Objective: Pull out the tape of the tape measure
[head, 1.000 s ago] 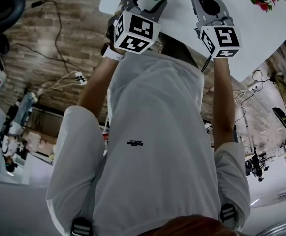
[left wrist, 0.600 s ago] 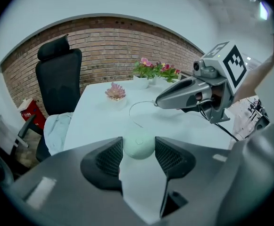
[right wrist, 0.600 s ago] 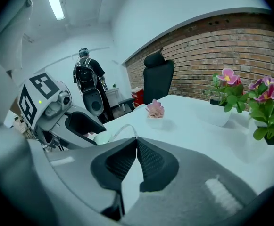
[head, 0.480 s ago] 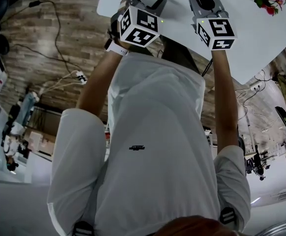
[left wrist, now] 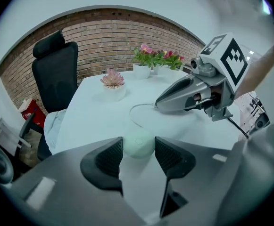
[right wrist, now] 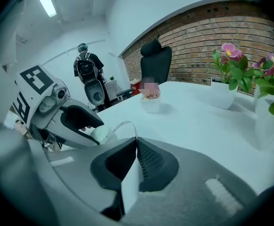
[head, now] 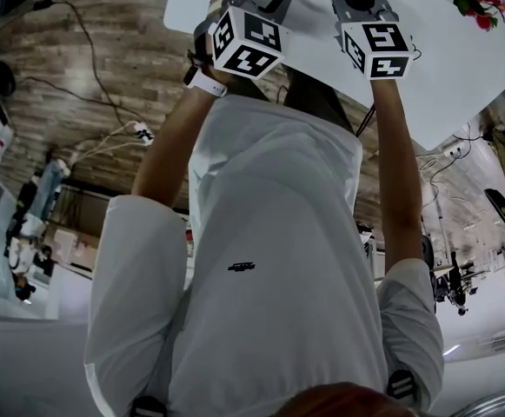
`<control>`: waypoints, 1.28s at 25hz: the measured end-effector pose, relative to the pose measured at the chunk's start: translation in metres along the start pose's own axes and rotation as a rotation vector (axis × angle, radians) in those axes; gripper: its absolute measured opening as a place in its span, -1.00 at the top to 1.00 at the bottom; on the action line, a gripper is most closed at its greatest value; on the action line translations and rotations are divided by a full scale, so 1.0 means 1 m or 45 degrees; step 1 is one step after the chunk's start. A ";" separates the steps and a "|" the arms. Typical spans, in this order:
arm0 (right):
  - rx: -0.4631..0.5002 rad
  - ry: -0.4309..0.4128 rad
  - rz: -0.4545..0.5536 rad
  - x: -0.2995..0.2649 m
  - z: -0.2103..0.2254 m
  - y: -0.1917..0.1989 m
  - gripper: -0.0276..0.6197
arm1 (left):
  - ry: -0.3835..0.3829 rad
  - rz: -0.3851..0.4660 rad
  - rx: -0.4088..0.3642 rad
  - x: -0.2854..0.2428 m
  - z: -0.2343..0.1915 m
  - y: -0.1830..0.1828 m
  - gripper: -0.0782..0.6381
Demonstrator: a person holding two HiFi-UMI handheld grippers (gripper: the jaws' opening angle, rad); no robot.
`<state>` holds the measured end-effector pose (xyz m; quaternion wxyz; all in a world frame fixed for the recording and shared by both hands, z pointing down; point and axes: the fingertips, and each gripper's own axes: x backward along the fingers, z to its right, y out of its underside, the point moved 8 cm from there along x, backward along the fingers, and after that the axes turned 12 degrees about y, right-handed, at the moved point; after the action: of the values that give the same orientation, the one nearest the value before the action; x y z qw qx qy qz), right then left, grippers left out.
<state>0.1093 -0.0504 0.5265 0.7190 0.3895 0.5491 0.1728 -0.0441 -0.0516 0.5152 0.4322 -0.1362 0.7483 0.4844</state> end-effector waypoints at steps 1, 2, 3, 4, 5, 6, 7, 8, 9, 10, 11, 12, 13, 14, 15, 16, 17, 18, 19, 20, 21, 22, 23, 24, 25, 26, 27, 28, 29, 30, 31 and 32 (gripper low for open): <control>0.001 0.001 -0.011 0.000 0.000 0.002 0.89 | 0.001 -0.005 0.006 -0.001 0.001 0.001 0.13; 0.002 0.003 -0.019 -0.001 0.001 0.003 0.89 | 0.003 -0.012 0.011 -0.002 0.001 0.002 0.13; 0.005 0.005 -0.025 -0.001 0.001 0.004 0.89 | 0.007 -0.020 0.015 -0.003 0.001 0.003 0.13; 0.006 0.006 -0.028 -0.001 0.002 0.004 0.89 | 0.013 -0.031 0.018 -0.005 0.002 0.004 0.12; 0.006 0.008 -0.032 -0.001 0.002 0.004 0.89 | 0.019 -0.042 0.020 -0.006 0.003 0.005 0.12; 0.005 0.009 -0.037 -0.001 0.003 0.005 0.89 | 0.024 -0.052 0.021 -0.008 0.004 0.005 0.12; 0.006 0.010 -0.041 -0.002 0.004 0.005 0.89 | 0.027 -0.058 0.024 -0.009 0.004 0.006 0.10; 0.009 0.012 -0.047 -0.002 0.004 0.005 0.89 | 0.030 -0.060 0.029 -0.010 0.005 0.005 0.08; 0.015 0.014 -0.055 -0.002 0.004 0.006 0.89 | 0.033 -0.060 0.035 -0.010 0.006 0.005 0.06; 0.023 0.017 -0.066 -0.003 0.004 0.006 0.89 | 0.035 -0.059 0.041 -0.010 0.006 0.005 0.04; 0.033 0.021 -0.078 -0.003 0.003 0.006 0.89 | 0.034 -0.056 0.045 -0.010 0.006 0.004 0.02; 0.038 0.024 -0.089 -0.004 0.003 0.006 0.88 | 0.031 -0.052 0.047 -0.009 0.006 0.003 0.00; 0.037 0.026 -0.097 -0.004 0.002 0.006 0.84 | 0.028 -0.045 0.050 -0.007 0.006 0.002 0.00; 0.032 0.025 -0.102 -0.004 0.001 0.006 0.78 | 0.024 -0.034 0.056 -0.005 0.006 0.001 -0.01; 0.024 0.022 -0.106 -0.004 0.000 0.006 0.71 | 0.019 -0.019 0.069 -0.003 0.006 0.000 -0.01; 0.018 0.020 -0.108 -0.003 0.000 0.006 0.65 | 0.015 -0.003 0.087 -0.001 0.005 0.000 -0.01; 0.013 0.019 -0.108 -0.002 -0.001 0.005 0.63 | 0.010 0.012 0.105 0.002 0.004 -0.001 -0.01; 0.010 0.021 -0.104 0.000 -0.001 0.005 0.62 | 0.006 0.026 0.121 0.005 0.003 -0.001 -0.01; 0.009 0.023 -0.100 0.002 -0.001 0.004 0.59 | 0.001 0.039 0.133 0.009 0.003 -0.002 -0.01; 0.009 0.026 -0.095 0.004 -0.001 0.004 0.56 | -0.003 0.051 0.141 0.012 0.002 -0.003 0.00; 0.008 0.029 -0.090 0.006 -0.001 0.003 0.55 | -0.008 0.062 0.148 0.015 0.003 -0.004 0.01; 0.005 0.032 -0.085 0.009 -0.001 0.003 0.55 | -0.012 0.073 0.157 0.019 0.003 -0.005 0.02; 0.001 0.035 -0.079 0.012 -0.001 0.002 0.55 | -0.016 0.085 0.169 0.023 0.004 -0.006 0.03; -0.006 0.036 -0.072 0.015 -0.001 0.001 0.55 | -0.018 0.094 0.182 0.027 0.004 -0.006 0.04; -0.013 0.037 -0.065 0.018 -0.001 -0.001 0.54 | -0.017 0.102 0.194 0.031 0.004 -0.007 0.05; -0.019 0.037 -0.058 0.021 -0.001 -0.003 0.55 | -0.015 0.107 0.202 0.034 0.004 -0.007 0.06; -0.025 0.039 -0.051 0.024 -0.001 -0.005 0.55 | -0.013 0.114 0.204 0.037 0.004 -0.008 0.07; -0.028 0.040 -0.045 0.026 -0.001 -0.007 0.55 | -0.015 0.124 0.205 0.041 0.004 -0.009 0.08; -0.031 0.042 -0.040 0.029 -0.001 -0.009 0.55 | -0.022 0.137 0.206 0.045 0.004 -0.010 0.12; -0.033 0.045 -0.032 0.033 -0.001 -0.012 0.54 | -0.031 0.151 0.209 0.049 0.003 -0.012 0.15; -0.037 0.048 -0.023 0.036 0.000 -0.015 0.54 | -0.041 0.166 0.213 0.054 0.003 -0.014 0.16; -0.043 0.050 -0.012 0.040 0.001 -0.019 0.54 | -0.052 0.184 0.220 0.059 0.002 -0.016 0.17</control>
<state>0.1200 -0.0358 0.4863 0.7153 0.3712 0.5619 0.1865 -0.0678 -0.0448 0.4591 0.4215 -0.0340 0.7861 0.4508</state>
